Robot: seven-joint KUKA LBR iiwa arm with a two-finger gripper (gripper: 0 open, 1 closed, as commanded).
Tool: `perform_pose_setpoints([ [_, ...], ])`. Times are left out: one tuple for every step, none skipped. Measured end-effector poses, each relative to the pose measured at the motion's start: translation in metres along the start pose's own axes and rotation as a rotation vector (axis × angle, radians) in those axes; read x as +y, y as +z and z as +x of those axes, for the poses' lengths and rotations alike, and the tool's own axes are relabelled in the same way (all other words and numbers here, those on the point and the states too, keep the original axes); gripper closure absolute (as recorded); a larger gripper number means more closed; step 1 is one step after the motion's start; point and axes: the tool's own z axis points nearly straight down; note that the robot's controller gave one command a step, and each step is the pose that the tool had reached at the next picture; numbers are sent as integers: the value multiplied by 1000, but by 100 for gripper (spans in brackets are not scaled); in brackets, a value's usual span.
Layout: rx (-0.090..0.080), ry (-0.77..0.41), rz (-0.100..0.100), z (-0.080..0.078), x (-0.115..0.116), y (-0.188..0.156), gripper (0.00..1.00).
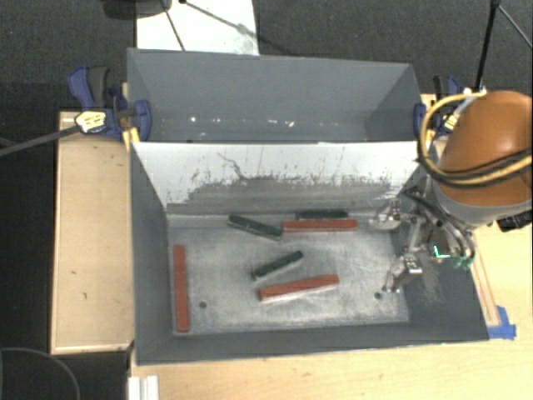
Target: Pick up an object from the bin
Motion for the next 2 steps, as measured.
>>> perform_pose_setpoints([
  [-8,-3,1,-2,0,-3,0],
  [-11,-99,2,4,26,54,0],
])
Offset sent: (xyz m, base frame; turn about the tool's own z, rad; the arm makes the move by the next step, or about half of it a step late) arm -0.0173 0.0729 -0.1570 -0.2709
